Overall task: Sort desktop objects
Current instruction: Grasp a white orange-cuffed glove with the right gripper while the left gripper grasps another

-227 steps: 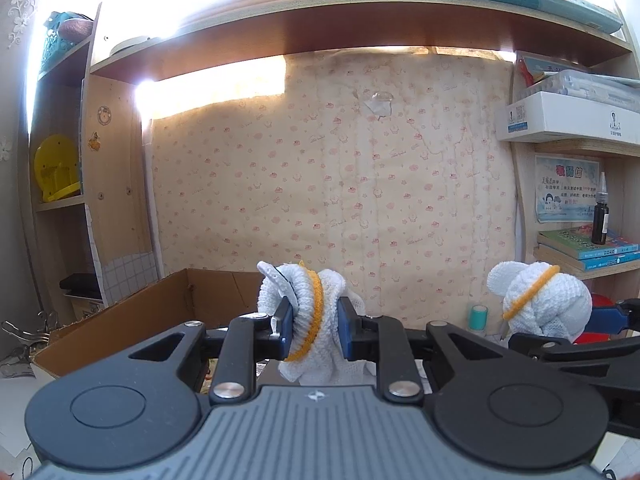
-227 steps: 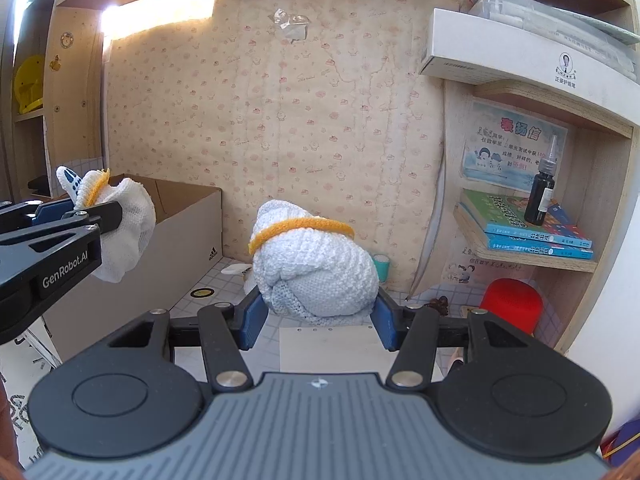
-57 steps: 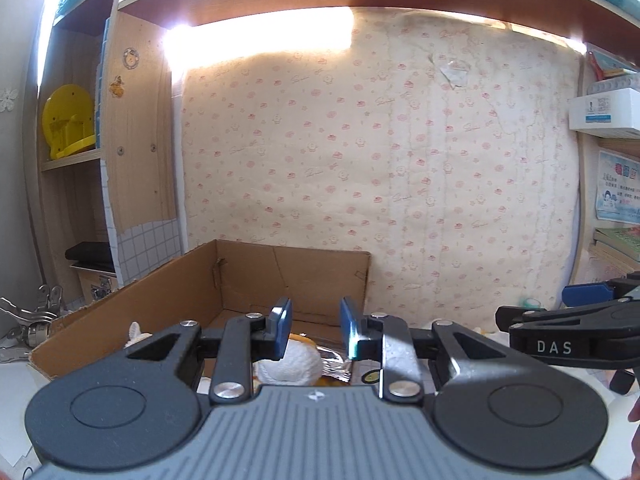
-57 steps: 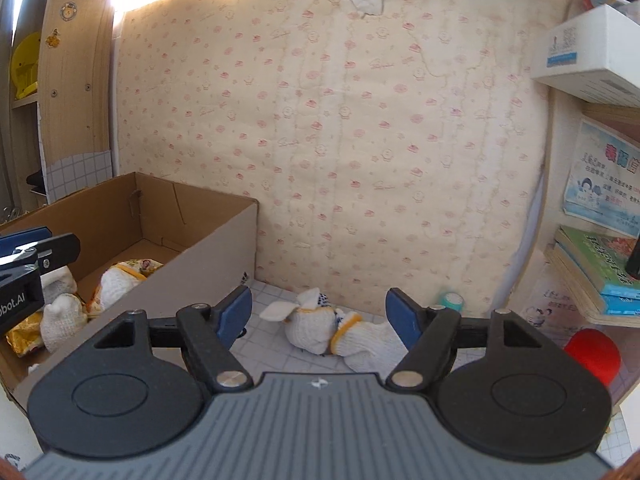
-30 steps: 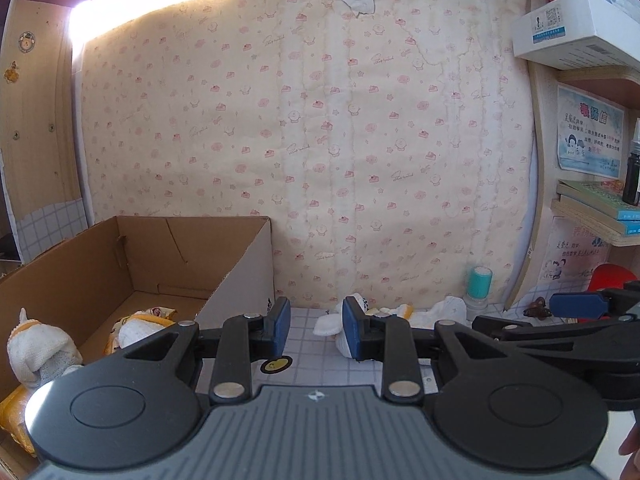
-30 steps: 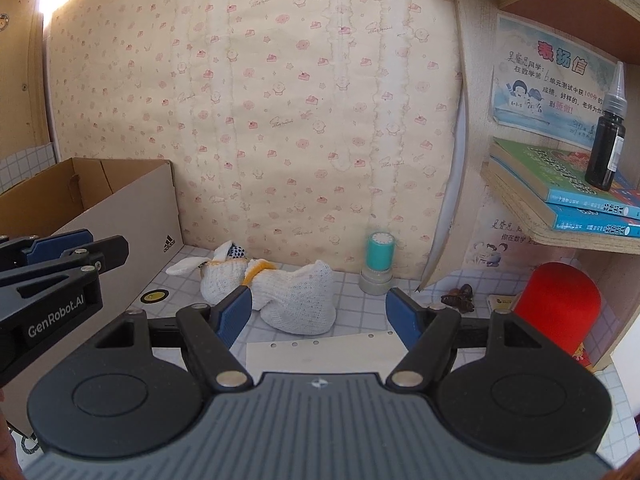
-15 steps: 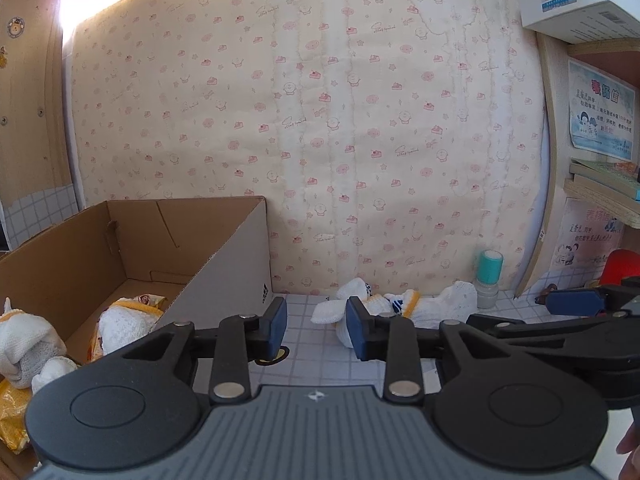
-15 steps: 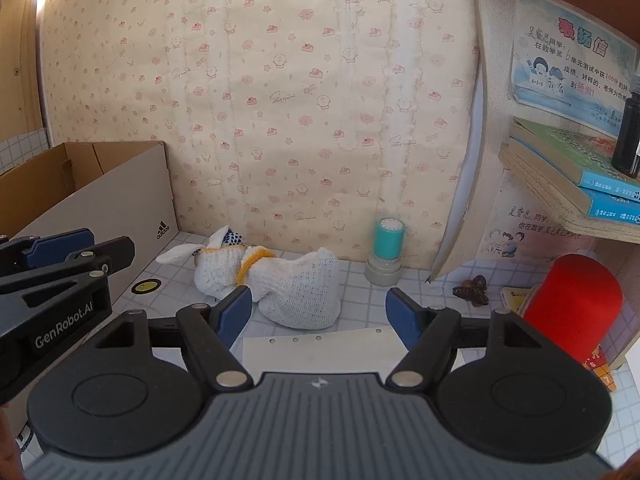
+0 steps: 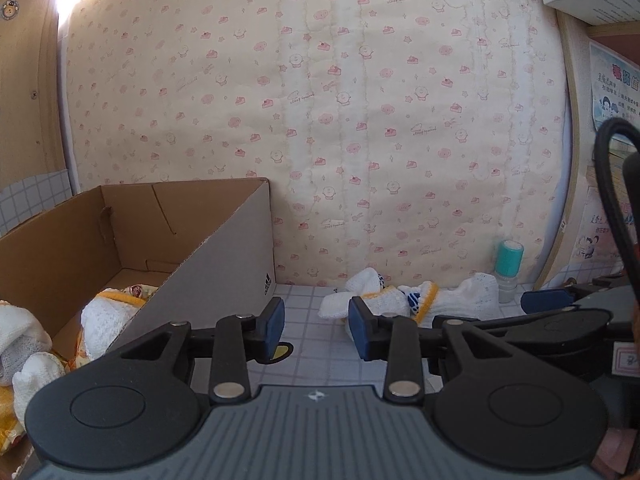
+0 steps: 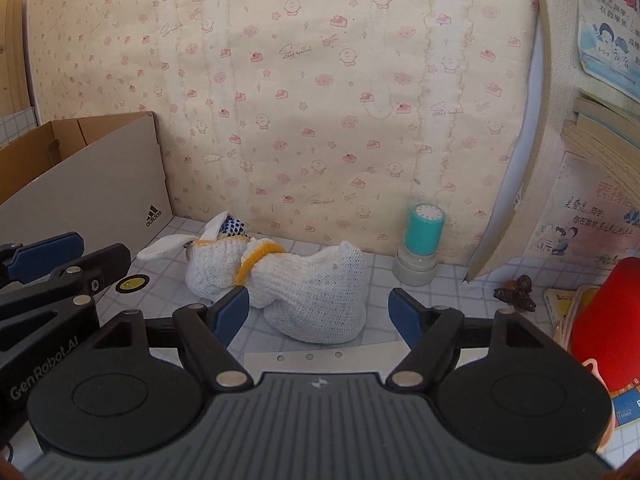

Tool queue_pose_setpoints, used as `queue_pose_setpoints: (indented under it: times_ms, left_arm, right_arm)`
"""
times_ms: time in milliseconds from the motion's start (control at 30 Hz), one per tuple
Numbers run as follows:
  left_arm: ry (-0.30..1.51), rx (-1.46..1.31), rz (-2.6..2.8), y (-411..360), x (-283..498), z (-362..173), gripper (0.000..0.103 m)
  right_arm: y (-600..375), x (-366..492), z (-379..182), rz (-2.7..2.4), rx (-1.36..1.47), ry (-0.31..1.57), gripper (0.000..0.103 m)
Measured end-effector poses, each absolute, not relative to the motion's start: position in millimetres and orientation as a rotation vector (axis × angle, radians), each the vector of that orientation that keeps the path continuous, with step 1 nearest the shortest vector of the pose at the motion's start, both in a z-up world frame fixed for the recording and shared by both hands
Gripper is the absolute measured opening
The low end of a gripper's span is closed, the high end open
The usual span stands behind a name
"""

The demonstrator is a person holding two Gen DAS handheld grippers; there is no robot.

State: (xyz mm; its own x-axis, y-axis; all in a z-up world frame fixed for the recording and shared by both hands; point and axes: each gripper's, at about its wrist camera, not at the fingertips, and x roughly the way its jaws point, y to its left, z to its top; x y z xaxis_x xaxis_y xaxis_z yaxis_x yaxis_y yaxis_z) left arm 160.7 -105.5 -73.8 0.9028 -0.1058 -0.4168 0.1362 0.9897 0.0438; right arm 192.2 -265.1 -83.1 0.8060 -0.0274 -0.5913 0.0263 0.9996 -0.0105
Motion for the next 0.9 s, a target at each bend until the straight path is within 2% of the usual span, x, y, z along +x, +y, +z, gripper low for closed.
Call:
queue_pose_setpoints:
  times_ms: [233, 333, 400, 433, 500, 567, 633, 667, 833, 900]
  left_arm:
    - [0.43, 0.08, -0.111, -105, 168, -78, 0.038]
    - [0.432, 0.083, -0.111, -106, 171, -80, 0.038]
    - [0.427, 0.088, -0.109, -108, 171, -80, 0.039]
    - [0.426, 0.09, -0.107, -109, 172, -81, 0.041]
    - [0.424, 0.089, -0.105, -111, 173, -81, 0.043]
    - [0.425, 0.093, -0.11, -112, 173, -82, 0.043]
    - [0.421, 0.096, -0.114, -115, 172, -83, 0.043]
    - [0.416, 0.099, -0.113, -117, 172, -83, 0.045]
    - [0.399, 0.117, -0.116, -132, 169, -87, 0.064]
    - [0.398, 0.126, -0.11, -137, 171, -89, 0.065]
  right_arm:
    - [-257, 216, -97, -0.023, -0.012, 0.666, 0.087]
    - [-260, 222, -102, -0.022, 0.013, 0.669, 0.087]
    - [-263, 225, -106, -0.023, 0.025, 0.682, 0.083]
    - [-265, 228, -110, -0.015, 0.043, 0.706, 0.07]
    - [-270, 228, -113, -0.019, 0.066, 0.712, 0.063]
    - [-275, 224, -111, -0.027, 0.075, 0.707, 0.051]
    - [-277, 219, -109, -0.037, 0.069, 0.698, 0.045]
    - [-279, 215, -108, -0.046, 0.058, 0.692, 0.038]
    - [-288, 205, -108, -0.069, 0.027, 0.697, 0.039]
    - [-291, 201, -107, -0.06, 0.029, 0.683, 0.048]
